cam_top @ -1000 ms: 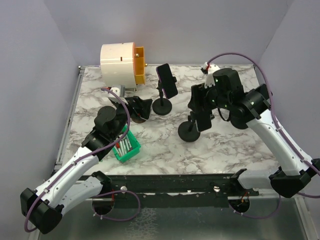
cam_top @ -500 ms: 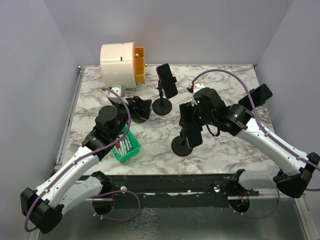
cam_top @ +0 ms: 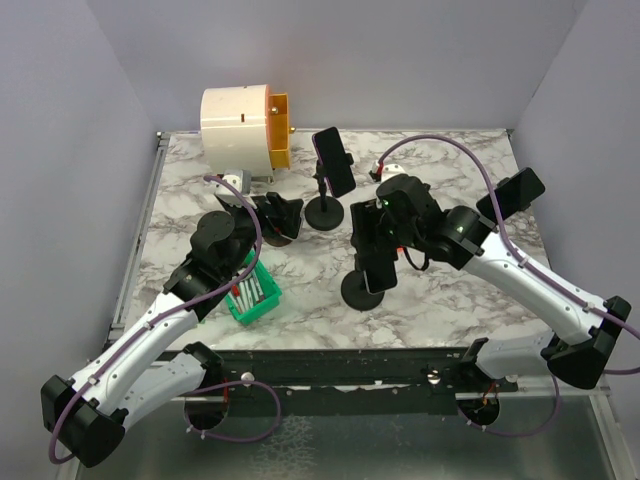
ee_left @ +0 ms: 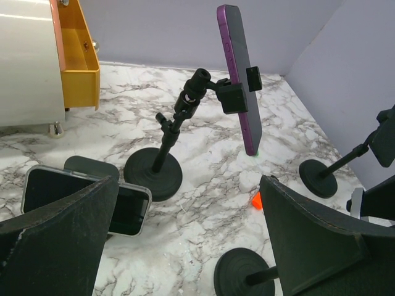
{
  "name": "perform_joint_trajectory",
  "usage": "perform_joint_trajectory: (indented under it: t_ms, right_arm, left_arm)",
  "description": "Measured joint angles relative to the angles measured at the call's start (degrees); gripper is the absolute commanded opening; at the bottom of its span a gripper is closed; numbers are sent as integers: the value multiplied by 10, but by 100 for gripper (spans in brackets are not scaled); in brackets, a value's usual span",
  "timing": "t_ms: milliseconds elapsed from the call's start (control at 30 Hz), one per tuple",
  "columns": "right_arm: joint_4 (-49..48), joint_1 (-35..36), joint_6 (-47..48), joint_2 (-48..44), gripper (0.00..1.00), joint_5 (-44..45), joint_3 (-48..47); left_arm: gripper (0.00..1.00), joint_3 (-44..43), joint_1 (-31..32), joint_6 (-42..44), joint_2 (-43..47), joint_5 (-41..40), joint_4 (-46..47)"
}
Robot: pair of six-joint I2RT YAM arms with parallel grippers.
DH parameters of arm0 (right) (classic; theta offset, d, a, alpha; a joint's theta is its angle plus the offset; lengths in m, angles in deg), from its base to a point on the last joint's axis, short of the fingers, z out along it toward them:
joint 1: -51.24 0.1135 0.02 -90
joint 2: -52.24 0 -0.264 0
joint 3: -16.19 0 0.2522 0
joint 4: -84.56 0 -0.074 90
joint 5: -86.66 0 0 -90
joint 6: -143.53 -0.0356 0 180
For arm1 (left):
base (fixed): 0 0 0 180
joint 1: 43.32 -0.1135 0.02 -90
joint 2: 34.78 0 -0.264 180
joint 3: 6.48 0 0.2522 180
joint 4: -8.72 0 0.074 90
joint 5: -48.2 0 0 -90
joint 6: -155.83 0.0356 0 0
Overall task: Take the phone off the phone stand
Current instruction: Place the phone stand with the phone at the center of the board.
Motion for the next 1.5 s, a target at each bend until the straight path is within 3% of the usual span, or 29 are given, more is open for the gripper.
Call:
perform_joint_trajectory:
  t_ms: [200, 533, 700, 767, 833, 1067, 1300, 1500]
  right_arm:
    - [-25, 0, 1, 0, 99, 2, 0]
    - [-31, 1, 13, -7, 100, 9, -36]
    - [-88, 1, 34, -90, 100, 20, 15]
    - [-137, 1, 45, -155, 100, 20, 81]
    - [-184, 1, 54, -224, 100, 20, 152]
    - [-288, 1, 70, -370, 95, -31, 293]
    - [-289, 1, 61, -403, 90, -81, 320]
    - [-282, 1, 12, -462, 83, -84, 388]
  left_arm:
    - [96, 0, 0, 0, -1, 0, 0]
    - [97, 0, 0, 2, -3, 0, -4]
    - [97, 0, 0, 5, -3, 2, -3]
    - [89, 0, 0, 5, -2, 13, -3]
    - [84, 5, 0, -1, 5, 48, 5]
    - [83, 85, 0, -51, 62, 207, 93]
    - [80, 59, 0, -112, -1, 330, 127]
    - [76, 42, 6, -154, -62, 376, 145]
